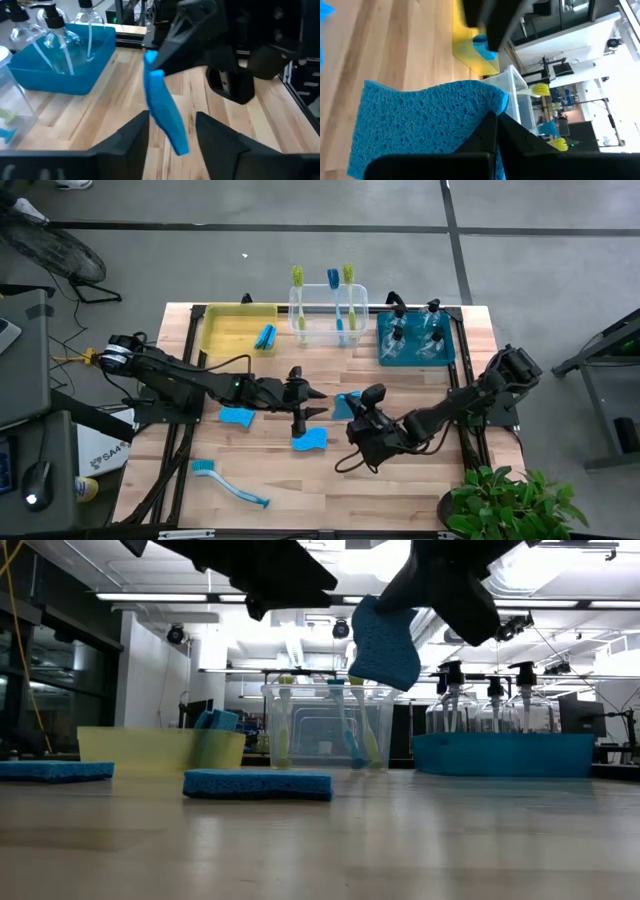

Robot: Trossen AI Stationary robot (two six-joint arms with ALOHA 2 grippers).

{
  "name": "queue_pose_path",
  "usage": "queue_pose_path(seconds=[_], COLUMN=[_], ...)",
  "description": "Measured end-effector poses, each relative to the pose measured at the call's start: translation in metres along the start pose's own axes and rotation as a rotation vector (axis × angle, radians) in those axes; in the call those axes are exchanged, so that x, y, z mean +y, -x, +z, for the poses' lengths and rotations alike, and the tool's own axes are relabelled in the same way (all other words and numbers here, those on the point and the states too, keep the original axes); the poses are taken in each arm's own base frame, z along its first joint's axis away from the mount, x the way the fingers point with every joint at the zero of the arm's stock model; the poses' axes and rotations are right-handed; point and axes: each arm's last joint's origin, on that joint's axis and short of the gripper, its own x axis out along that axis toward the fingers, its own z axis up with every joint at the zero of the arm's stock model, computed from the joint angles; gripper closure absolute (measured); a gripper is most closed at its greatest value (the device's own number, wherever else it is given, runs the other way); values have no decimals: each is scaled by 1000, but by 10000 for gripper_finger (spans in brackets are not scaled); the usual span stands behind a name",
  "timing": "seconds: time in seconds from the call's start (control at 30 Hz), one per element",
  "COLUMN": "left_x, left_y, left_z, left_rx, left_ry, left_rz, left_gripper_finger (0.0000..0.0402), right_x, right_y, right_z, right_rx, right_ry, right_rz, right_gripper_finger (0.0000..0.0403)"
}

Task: Pick & Place Kitchen Sink Supplies
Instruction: Put the blue sponge into the yellow bin

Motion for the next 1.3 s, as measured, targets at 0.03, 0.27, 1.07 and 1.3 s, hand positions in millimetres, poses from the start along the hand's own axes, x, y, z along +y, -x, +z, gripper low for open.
queue_pose_path(seconds=[0.03,0.27,1.07,1.3], left_x=[0,1,13,12], left_y=[0,-4,-22,-22], left_z=[-1,-1,-5,-3], left_rx=[2,-30,-63,-80], left_ry=[-1,57,133,138], left_rz=[-1,77,65,38], left_gripper_finger=[233,152,133,174], right_x=[-1,-5,-11,-11], right_y=[-1,-9,-18,-17], right_z=[0,0,5,5], right_rx=[4,5,-26,-29], right_ry=[-3,-37,-38,-39], right_rz=[-3,3,19,23], right_gripper_finger=[402,402,403,403])
